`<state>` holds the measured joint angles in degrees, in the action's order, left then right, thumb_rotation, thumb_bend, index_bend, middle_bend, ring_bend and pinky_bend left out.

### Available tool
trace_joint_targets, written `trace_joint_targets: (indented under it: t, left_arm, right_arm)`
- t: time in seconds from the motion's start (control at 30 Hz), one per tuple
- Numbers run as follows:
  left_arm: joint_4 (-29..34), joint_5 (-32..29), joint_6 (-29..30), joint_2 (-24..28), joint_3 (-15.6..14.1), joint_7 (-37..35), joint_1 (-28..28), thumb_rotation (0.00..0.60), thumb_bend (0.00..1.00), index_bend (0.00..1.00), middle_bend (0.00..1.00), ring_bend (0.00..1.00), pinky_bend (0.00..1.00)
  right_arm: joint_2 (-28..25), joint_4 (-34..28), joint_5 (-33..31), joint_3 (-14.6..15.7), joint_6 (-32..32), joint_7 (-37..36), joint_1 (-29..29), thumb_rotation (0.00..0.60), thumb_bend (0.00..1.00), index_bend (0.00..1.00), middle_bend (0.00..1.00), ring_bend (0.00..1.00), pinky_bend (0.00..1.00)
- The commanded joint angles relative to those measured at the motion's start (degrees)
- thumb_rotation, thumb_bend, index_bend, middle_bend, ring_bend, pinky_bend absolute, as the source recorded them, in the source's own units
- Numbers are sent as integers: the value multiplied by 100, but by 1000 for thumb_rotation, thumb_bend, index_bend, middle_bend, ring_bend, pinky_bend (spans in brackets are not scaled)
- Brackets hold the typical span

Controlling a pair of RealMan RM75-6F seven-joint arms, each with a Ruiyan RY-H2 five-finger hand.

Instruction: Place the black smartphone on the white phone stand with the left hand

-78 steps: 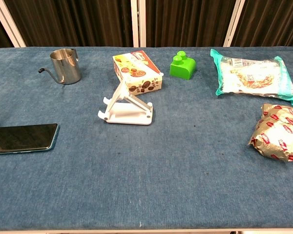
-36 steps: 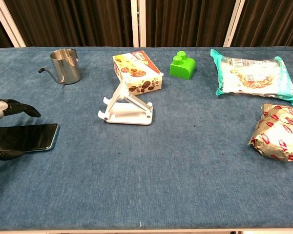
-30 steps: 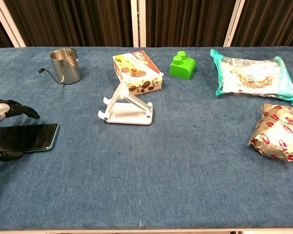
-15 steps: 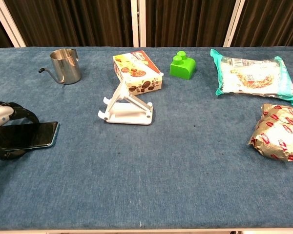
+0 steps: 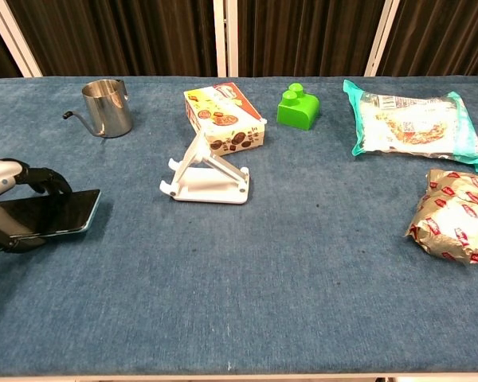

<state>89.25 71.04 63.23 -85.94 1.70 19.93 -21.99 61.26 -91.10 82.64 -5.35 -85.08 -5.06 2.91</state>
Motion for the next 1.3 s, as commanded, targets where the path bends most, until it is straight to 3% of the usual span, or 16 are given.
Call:
trace_joint_targets:
  t: [0.03,0.27,0.57,0.8,1.03,1.3]
  left_arm:
    - [-297,430,130,-34,-76,-501,32,600,228,293,372,274,115]
    - [-763,1021,338,-170,-131,-1317,18,600,228,294,406,319,267]
    - [-1266,1392,612,-411,-64,-1989,-20,600,248,308,447,380,351]
    - [-1235,1415,761,-353,130,-2354,-72,600,249,322,467,395,356]
    - [-606,1425,567,-140,421,-3492,-339,600,248,323,464,384,356]
    - [-972,1436,215,-761,732,-4131,-885,600,247,323,460,352,356]
  right_arm:
    - [2,0,1,-1,-1,-5,-2,600,56,0,0,0,42]
    - [-15,-29,9,-10,-39,6,-19,600,56,0,0,0,41]
    - [-19,-51,10,-13,-73,4,-45,600,55,0,0,0,42]
    - [-49,-79,17,-22,-121,22,-69,600,56,0,0,0,42]
    - [-78,-108,30,-40,-156,58,-76,600,56,0,0,0,41]
    - [-202,-176,6,-71,-215,92,-110,600,56,0,0,0,41]
